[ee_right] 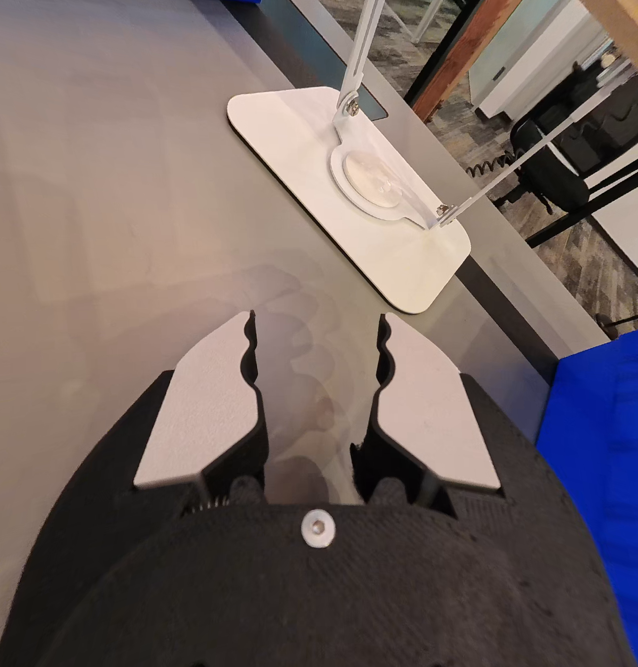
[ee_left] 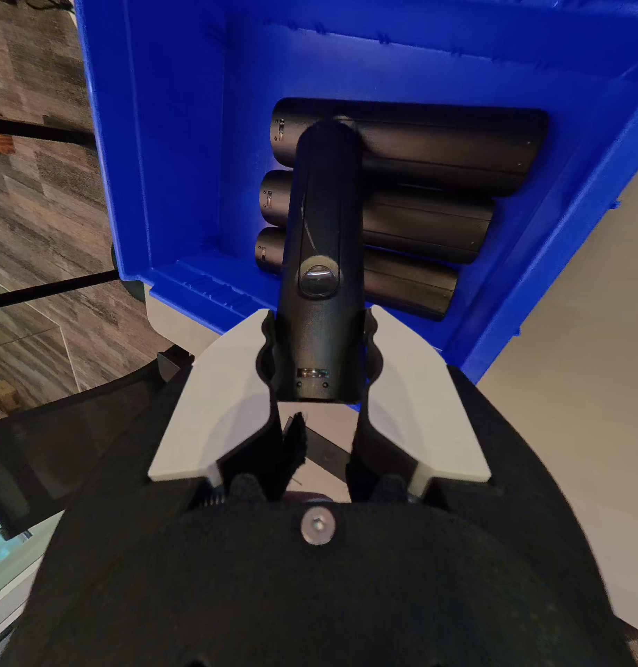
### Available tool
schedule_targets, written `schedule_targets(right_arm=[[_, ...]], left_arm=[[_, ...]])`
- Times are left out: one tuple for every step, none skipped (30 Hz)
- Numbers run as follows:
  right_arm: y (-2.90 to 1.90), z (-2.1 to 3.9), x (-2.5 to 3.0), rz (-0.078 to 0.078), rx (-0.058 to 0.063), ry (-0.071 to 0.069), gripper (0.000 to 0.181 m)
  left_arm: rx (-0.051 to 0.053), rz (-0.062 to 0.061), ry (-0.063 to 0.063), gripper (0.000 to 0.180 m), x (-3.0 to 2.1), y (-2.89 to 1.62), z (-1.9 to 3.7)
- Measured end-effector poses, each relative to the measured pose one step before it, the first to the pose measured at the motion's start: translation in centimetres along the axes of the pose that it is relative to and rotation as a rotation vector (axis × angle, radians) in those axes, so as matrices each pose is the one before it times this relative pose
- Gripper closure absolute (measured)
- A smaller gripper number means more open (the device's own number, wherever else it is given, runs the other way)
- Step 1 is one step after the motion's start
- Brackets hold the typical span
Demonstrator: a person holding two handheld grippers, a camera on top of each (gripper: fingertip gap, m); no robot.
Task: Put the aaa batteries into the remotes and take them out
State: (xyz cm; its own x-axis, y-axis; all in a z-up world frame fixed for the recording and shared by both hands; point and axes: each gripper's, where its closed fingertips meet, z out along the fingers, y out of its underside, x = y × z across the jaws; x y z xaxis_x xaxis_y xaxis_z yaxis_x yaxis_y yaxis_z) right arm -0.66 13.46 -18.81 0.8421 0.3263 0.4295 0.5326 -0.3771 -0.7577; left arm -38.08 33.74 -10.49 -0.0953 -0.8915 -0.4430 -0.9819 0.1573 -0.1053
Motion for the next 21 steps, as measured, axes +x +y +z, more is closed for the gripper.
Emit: schedule_targets(right_arm=[[-0.138,-0.06,-0.011,0.0046,0.0092,-0.001,0.117],[-0.173,-0.069,-0.085,0.0046,0.0105,-0.0064,0.116],[-0.217,-0.072,-0.085,0.0036,0.0129,-0.0054,0.115],[-0.196,-0.088,0.025,0.0032,0.0118,0.0025,0.115],[-0.176,-0.089,-0.057,0.0039,0.0111,-0.0038,0.114],[-0.169,-0.064,-0.13,0.0039,0.0107,-0.0085,0.114],[-0.122,-0.033,-0.109,0.0006,0.0065,-0.0052,0.113],[-0.061,-0.019,-0.077,-0.0021,0.003,-0.0021,0.112],[-0.105,-0.021,-0.176,-0.0028,0.0055,-0.0067,0.111],[-0.257,-0.067,-0.225,-0.001,0.0137,-0.0091,0.111],[-0.379,-0.112,-0.236,0.0015,0.0205,-0.0093,0.11],[-0.458,-0.139,-0.279,0.0016,0.0217,-0.0116,0.109],[-0.461,-0.113,-0.306,0.0002,0.0209,-0.0131,0.109],[-0.452,-0.107,-0.375,-0.0002,0.0198,-0.0149,0.108],[-0.427,-0.092,-0.301,-0.0007,0.0159,-0.0083,0.107],[-0.418,-0.07,-0.237,-0.0018,0.0137,-0.0035,0.106],[-0.393,-0.047,-0.276,-0.004,0.0108,-0.0046,0.105],[-0.418,-0.038,-0.352,-0.0062,0.0116,-0.0094,0.104],[-0.437,-0.046,-0.304,-0.0085,0.0136,-0.0029,0.102],[-0.461,-0.044,-0.324,-0.0125,0.014,-0.0017,0.1],[-0.498,-0.061,-0.351,-0.0165,0.0141,-0.002,0.099]], left_arm=[[0.0114,-0.0008,-0.0034,0.132,0.115,-0.155,-0.299],[0.0137,0.0004,-0.0055,0.132,0.1,-0.202,-0.281],[0.0126,-0.0005,-0.0097,0.132,0.046,-0.18,-0.279],[0.0104,-0.0013,-0.0085,0.132,0.027,-0.163,-0.298],[0.0121,-0.0019,-0.0056,0.132,0.071,-0.192,-0.3],[0.0116,-0.0018,-0.0067,0.132,0.026,-0.194,-0.288],[0.0082,-0.0007,-0.0069,0.132,0.027,-0.158,-0.284],[0.0089,-0.0015,-0.0019,0.132,0.085,-0.18,-0.317],[0.0123,0.0022,-0.0033,0.132,0.102,-0.259,-0.358],[0.0119,0.0062,-0.0116,0.132,0.024,-0.285,-0.435],[0.0119,0.0057,-0.0099,0.133,0.064,-0.318,-0.514],[0.015,0.0083,-0.0055,0.133,0.158,-0.42,-0.612],[0.0174,0.0118,-0.0073,0.133,0.193,-0.512,-0.685],[0.0178,0.014,-0.0116,0.133,0.171,-0.607,-0.772],[0.0152,0.0162,-0.0113,0.133,0.197,-0.636,-0.798],[0.0166,0.0165,-0.0088,0.133,0.236,-0.699,-0.81],[0.0222,0.0127,-0.0056,0.133,0.263,-0.817,-0.754],[0.0229,0.0123,-0.0021,0.133,0.328,-0.884,-0.647],[0.0177,0.0159,0.0004,0.133,0.421,-0.924,-0.531],[0.0136,0.0204,0.0022,0.133,0.515,-1.003,-0.411],[0.0137,0.0222,0.0025,0.133,0.56,-1.11,-0.29]])
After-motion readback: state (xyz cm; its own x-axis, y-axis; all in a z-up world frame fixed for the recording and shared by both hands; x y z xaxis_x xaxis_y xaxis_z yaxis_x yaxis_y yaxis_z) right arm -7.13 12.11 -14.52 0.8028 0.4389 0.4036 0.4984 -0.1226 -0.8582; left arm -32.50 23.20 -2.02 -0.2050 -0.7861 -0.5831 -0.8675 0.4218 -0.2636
